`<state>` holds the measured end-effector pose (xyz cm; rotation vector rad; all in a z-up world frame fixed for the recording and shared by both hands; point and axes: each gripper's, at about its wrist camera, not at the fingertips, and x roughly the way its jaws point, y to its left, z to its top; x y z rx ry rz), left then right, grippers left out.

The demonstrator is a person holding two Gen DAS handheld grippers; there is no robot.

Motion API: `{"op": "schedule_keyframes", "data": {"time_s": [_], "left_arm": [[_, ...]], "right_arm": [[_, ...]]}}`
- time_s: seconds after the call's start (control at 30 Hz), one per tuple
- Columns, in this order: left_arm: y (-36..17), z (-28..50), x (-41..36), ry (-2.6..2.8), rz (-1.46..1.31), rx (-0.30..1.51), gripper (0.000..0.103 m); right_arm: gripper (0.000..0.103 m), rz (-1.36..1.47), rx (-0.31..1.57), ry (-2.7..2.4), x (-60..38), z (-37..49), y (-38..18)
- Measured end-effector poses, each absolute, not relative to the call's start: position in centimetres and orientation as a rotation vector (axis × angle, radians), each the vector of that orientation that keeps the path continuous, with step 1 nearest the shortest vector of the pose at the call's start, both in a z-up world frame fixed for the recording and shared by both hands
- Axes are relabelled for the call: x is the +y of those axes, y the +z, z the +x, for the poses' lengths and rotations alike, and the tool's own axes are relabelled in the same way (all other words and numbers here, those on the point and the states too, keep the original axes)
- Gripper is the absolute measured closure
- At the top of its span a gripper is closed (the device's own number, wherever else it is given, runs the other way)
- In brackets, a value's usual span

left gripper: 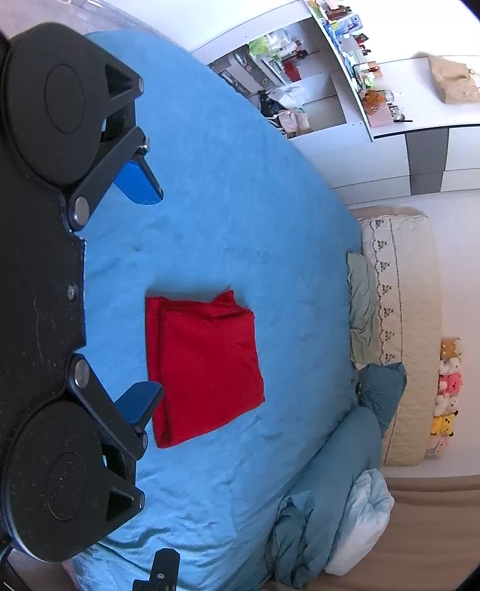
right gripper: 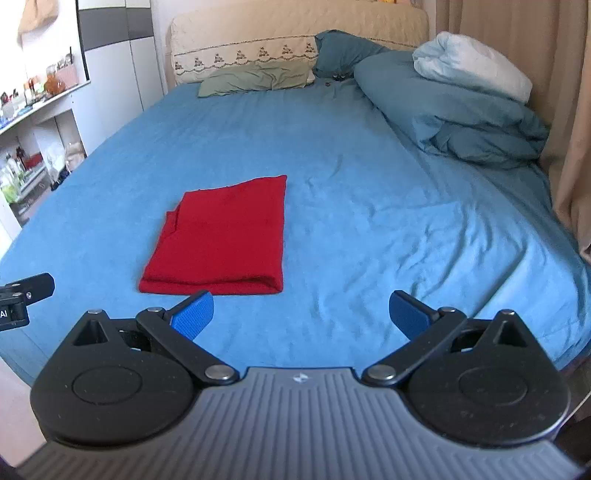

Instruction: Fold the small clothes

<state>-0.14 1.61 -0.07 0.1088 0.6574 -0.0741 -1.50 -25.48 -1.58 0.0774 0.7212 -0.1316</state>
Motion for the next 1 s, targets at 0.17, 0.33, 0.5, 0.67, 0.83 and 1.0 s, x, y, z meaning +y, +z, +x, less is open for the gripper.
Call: {"op": "schedule_keyframes", "data": {"time_s": [0.17,0.33,0.5,0.67,0.83,1.0], "left_arm": [[0.21,-0.48,1.97,-0.079,0.096,0.641,0.0],[0.27,-0.52,1.87,-0.084,0.095,0.639,0.0],[0.36,-0.62,1.92,-0.089,0.104,0.633,0.0],[0.4,-0.81,2.24,-0.09,0.111,0.626,0.0],[0.49,-0.94,2.15,-0.087,0.114,0.62,0.0],[0.64,-1.05,2.45,-0.09,0.117,0.615,0.0]], "right_arm": [[0.0,0.056,0.717,-0.134,-25.25,-1.8,-1.44],[0.0,0.058,0.72,-0.14,-25.39,-1.99,-1.49],[0.0,0.06,0.72,-0.142,-25.5,-2.02,-1.45],[0.0,0.063,0.721,-0.136,-25.47,-2.07,-1.52],[0.0,0.06,0.722,-0.133,-25.4,-2.08,-1.56],[0.0,0.062,0.722,-0.135,-25.21,-2.11,-1.56]]}}
